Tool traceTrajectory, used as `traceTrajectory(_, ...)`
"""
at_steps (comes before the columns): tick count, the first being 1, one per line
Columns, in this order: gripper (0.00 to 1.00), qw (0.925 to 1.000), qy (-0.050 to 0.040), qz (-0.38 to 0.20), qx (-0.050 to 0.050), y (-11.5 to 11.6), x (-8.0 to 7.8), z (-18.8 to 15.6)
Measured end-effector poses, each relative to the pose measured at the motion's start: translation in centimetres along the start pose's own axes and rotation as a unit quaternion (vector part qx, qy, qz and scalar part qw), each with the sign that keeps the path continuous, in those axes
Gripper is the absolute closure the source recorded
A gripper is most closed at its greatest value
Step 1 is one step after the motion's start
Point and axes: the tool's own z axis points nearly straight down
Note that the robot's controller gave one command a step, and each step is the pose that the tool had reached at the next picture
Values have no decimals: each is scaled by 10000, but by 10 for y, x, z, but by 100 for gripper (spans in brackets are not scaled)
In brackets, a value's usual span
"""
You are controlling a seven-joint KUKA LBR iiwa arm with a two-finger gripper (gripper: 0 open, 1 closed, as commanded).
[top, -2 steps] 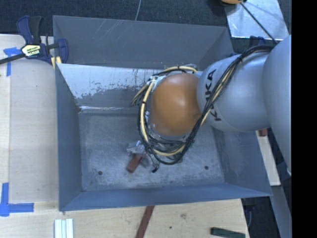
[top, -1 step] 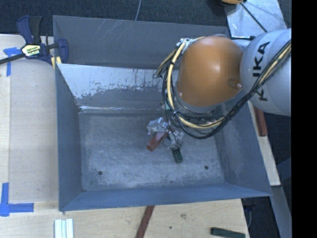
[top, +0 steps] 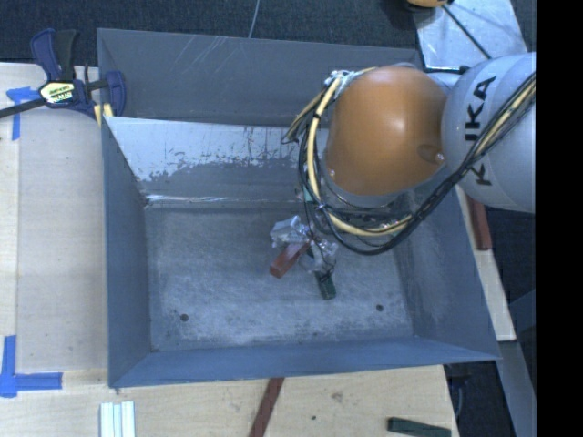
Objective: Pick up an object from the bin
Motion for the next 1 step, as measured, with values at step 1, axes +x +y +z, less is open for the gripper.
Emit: traceTrajectory(1, 100, 10000, -2, 88, 1, -10, -16, -69)
